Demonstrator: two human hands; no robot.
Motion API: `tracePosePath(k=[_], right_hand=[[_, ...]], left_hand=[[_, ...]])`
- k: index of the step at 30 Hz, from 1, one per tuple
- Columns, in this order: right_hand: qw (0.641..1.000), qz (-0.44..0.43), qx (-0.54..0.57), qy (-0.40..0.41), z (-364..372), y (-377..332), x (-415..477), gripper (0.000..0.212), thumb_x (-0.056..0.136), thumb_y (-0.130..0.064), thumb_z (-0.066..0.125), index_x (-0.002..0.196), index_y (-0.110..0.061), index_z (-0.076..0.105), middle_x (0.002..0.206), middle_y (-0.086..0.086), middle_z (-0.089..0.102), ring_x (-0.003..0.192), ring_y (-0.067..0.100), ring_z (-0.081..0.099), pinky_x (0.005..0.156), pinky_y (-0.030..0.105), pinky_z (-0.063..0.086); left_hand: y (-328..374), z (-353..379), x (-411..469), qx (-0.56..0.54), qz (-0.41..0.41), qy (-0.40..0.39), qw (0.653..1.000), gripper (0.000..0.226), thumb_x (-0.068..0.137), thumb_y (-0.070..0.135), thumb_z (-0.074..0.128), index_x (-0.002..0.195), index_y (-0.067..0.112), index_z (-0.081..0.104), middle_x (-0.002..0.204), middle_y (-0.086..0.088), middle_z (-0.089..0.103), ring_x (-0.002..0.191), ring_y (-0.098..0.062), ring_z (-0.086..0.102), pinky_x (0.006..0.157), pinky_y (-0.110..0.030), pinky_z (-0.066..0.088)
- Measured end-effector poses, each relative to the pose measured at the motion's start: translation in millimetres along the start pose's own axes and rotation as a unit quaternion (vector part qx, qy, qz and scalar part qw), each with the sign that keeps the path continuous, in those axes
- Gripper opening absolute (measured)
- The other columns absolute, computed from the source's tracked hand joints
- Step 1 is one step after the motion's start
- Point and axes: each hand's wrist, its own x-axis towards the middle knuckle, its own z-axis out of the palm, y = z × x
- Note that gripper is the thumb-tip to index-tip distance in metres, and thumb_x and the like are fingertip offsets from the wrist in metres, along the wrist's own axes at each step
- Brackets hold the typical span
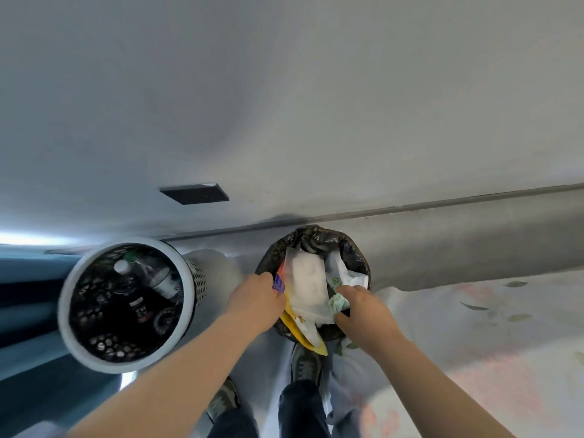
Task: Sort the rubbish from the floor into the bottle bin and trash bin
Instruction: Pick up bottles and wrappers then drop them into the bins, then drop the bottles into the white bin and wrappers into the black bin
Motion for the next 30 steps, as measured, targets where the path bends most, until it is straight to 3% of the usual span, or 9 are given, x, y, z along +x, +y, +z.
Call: tracePosePath(k=[4, 7, 14, 17, 21, 30], right_hand=[[0.999, -0.040, -0.027, 0.020, -34.8, -43.8, -49.0, 0.050, 0.090, -0.022, 0.051, 0.140, -0.025, 0.042, 0.136, 0.000, 0.049, 0.115, 0.022, 0.054, 0.086, 0.031, 0.048], [0.995, -0.070, -0.059, 0.039, -62.9, -76.3, -93.0, 0.043, 0.090, -0.017, 0.050, 0.133, -0.022, 0.048, 0.129, 0.001, 0.053, 0.110, 0.021, 0.056, 0.084, 0.031, 0.050], [0.984, -0.128, -0.097, 0.074, -116.7, -158.0, -198.9, 0.041, 0.089, -0.022, 0.052, 0.130, -0.024, 0.050, 0.125, 0.000, 0.055, 0.108, 0.021, 0.057, 0.082, 0.034, 0.051], [0.979, -0.149, -0.110, 0.081, -132.9, -196.6, -237.9, 0.039, 0.089, -0.023, 0.052, 0.128, -0.023, 0.053, 0.124, 0.001, 0.055, 0.110, 0.022, 0.055, 0.086, 0.034, 0.049], [0.969, -0.195, -0.115, 0.102, -153.6, -248.1, -286.0, 0.034, 0.086, -0.024, 0.052, 0.119, -0.021, 0.056, 0.122, 0.001, 0.057, 0.112, 0.021, 0.054, 0.090, 0.035, 0.047], [0.930, -0.309, -0.168, 0.106, -183.6, -344.5, -365.1, 0.048, 0.088, -0.026, 0.053, 0.135, -0.027, 0.046, 0.138, -0.007, 0.048, 0.126, 0.013, 0.047, 0.101, 0.026, 0.038]], left_hand=[[-0.5, -45.3, -65.5, 0.041, 0.045, -0.022, 0.998, 0.026, 0.093, 0.029, 0.044, 0.111, 0.011, 0.052, 0.110, -0.007, 0.056, 0.100, -0.025, 0.057, 0.080, -0.032, 0.045], [-5.4, -81.8, -115.6, 0.078, 0.053, 0.001, 0.996, 0.034, 0.095, 0.029, 0.043, 0.122, 0.010, 0.050, 0.121, -0.009, 0.054, 0.108, -0.027, 0.055, 0.082, -0.032, 0.042], [-25.3, -159.6, -232.8, 0.065, 0.037, 0.046, 0.996, 0.023, 0.093, 0.028, 0.042, 0.105, 0.009, 0.049, 0.111, -0.011, 0.055, 0.098, -0.030, 0.056, 0.070, -0.034, 0.042], [-38.7, -188.6, -278.6, 0.039, 0.024, 0.076, 0.996, 0.028, 0.093, 0.030, 0.043, 0.114, 0.011, 0.049, 0.115, -0.011, 0.054, 0.104, -0.031, 0.054, 0.077, -0.035, 0.044], [-65.7, -226.6, -337.4, -0.001, 0.011, 0.127, 0.992, 0.027, 0.092, 0.033, 0.045, 0.110, 0.013, 0.051, 0.114, -0.008, 0.057, 0.103, -0.029, 0.056, 0.085, -0.036, 0.047], [-116.6, -269.0, -452.8, -0.083, -0.069, 0.229, 0.967, 0.034, 0.090, 0.036, 0.051, 0.120, 0.020, 0.054, 0.119, 0.000, 0.059, 0.110, -0.022, 0.057, 0.088, -0.030, 0.045]])
